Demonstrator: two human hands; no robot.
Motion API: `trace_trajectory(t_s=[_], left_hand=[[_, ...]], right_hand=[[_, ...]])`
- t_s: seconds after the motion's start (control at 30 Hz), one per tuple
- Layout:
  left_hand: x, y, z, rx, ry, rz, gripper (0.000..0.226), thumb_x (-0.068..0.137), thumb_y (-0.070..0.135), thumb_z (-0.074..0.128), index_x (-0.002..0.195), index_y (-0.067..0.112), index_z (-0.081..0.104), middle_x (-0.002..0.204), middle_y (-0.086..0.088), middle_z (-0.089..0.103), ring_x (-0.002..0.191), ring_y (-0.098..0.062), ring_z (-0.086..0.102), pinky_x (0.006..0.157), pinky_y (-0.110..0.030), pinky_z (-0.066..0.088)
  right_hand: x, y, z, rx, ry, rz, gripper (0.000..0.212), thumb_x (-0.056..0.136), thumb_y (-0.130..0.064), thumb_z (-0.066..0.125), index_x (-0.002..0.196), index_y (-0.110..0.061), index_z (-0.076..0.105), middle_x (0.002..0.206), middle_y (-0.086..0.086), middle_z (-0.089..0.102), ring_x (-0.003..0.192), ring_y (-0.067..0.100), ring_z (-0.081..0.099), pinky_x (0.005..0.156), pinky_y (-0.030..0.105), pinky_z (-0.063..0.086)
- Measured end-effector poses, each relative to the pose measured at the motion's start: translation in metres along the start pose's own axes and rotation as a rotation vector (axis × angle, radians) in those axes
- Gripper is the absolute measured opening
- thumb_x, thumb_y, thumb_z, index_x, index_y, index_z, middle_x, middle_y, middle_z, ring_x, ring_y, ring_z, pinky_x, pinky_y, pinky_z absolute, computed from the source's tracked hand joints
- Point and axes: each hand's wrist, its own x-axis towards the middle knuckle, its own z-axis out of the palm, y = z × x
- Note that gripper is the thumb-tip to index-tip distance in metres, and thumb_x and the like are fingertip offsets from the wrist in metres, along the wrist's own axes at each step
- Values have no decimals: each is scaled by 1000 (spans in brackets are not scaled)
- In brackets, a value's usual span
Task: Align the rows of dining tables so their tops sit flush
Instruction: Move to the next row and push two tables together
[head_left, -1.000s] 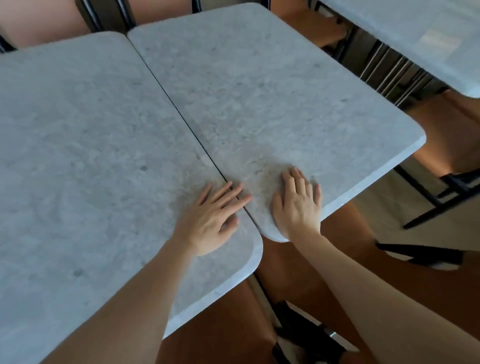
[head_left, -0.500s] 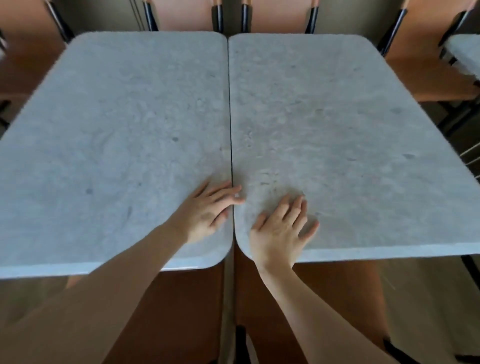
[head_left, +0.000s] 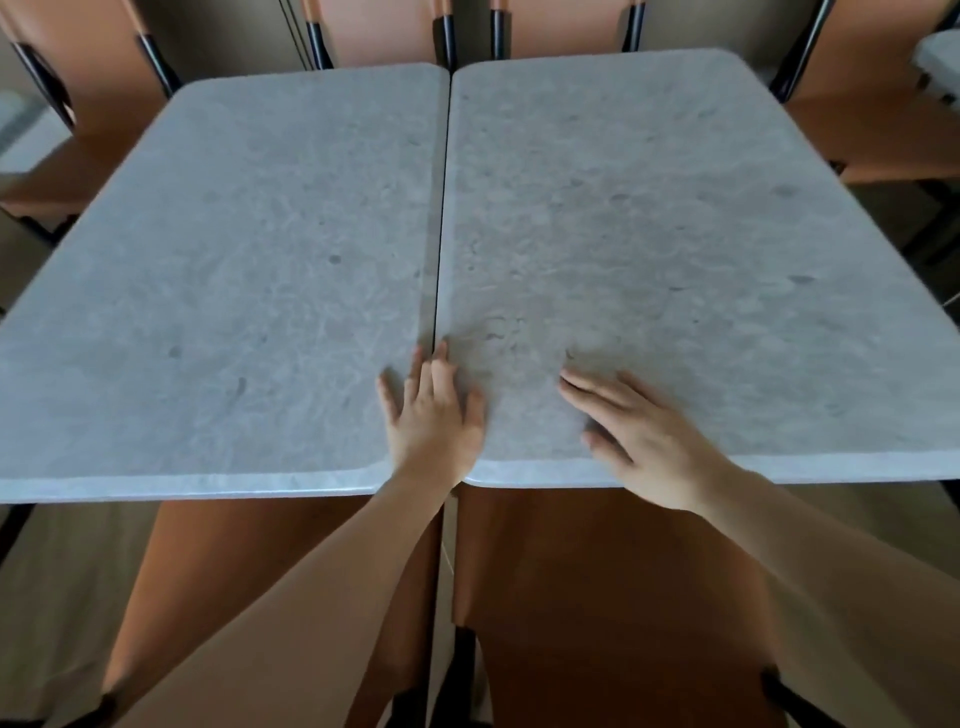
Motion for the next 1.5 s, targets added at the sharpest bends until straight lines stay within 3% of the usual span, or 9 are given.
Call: trace_trajectory(t_s=[0.53, 0.77, 0.9, 1.0, 1.1, 1.17, 1.3, 1.4, 1.5], left_hand=[[-1, -1, 5, -22, 104, 18, 39, 99, 35, 36, 136, 21, 37, 161, 16, 27, 154, -10, 7, 125, -46, -8], [-1, 9, 0, -7, 78, -44, 50, 101, 31, 37, 150, 28, 29, 163, 13, 26, 155, -8, 5, 125, -44, -5], [-26, 31, 11, -78, 91, -231, 50, 106, 38, 30, 156, 39, 23, 168, 10, 13, 155, -13, 0, 125, -41, -4], [-54, 67, 21, -302, 303, -540, 59, 100, 38, 50, 155, 37, 28, 167, 1, 11, 153, -23, 8, 123, -44, 4], [-52, 87, 18, -788, 468, -1210, 80, 84, 49, 72, 146, 18, 33, 151, -9, 30, 135, -34, 38, 113, -46, 32], [-45, 95, 17, -1098, 457, -1411, 87, 76, 59, 77, 140, 15, 36, 139, -9, 45, 118, -31, 53, 101, -45, 48], [-44, 94, 22, -1369, 434, -1270, 76, 79, 49, 80, 139, 19, 44, 122, -4, 58, 105, -27, 63, 85, -42, 58], [-49, 84, 20, -1539, 315, -1190, 74, 71, 46, 88, 131, 18, 57, 121, -6, 66, 100, -29, 69, 70, -43, 63], [-56, 83, 18, -1700, 221, -1089, 54, 75, 34, 87, 119, 17, 62, 114, -9, 70, 98, -29, 71, 81, -48, 61]], right_hand=[[-6, -9, 11, -146, 107, -17, 52, 93, -26, 48, 141, -9, 58, 148, 3, 56, 127, 19, 60, 115, 44, 39], [-4, -10, 7, -90, 90, -5, 53, 90, -29, 50, 140, -11, 60, 148, 2, 57, 126, 19, 61, 116, 44, 38], [-4, -7, 5, -13, 95, -3, 52, 87, -29, 53, 134, -11, 64, 144, 1, 60, 124, 18, 62, 114, 45, 40], [-6, -1, 0, 190, 123, -13, 41, 83, -27, 53, 116, -12, 71, 133, -2, 67, 121, 15, 60, 112, 41, 43], [-17, 10, -15, 535, 169, 167, 21, 87, -21, 58, 102, -16, 71, 118, -6, 72, 108, 9, 65, 85, 13, 49], [-40, 15, -27, 709, 275, 340, 11, 89, -8, 65, 95, -15, 69, 98, -2, 75, 91, 3, 70, 66, 4, 42], [-99, 17, -50, 1168, 332, 899, 15, 95, -4, 64, 80, -9, 66, 76, 8, 73, 65, 17, 73, 68, 30, 60], [-110, 24, -60, 1499, 322, 1269, 20, 97, -17, 66, 87, 0, 69, 83, 19, 74, 79, 27, 74, 64, 32, 62], [-101, 32, -78, 1690, 249, 1471, 9, 96, -14, 68, 88, -11, 68, 88, 13, 73, 87, 25, 72, 73, 42, 62]])
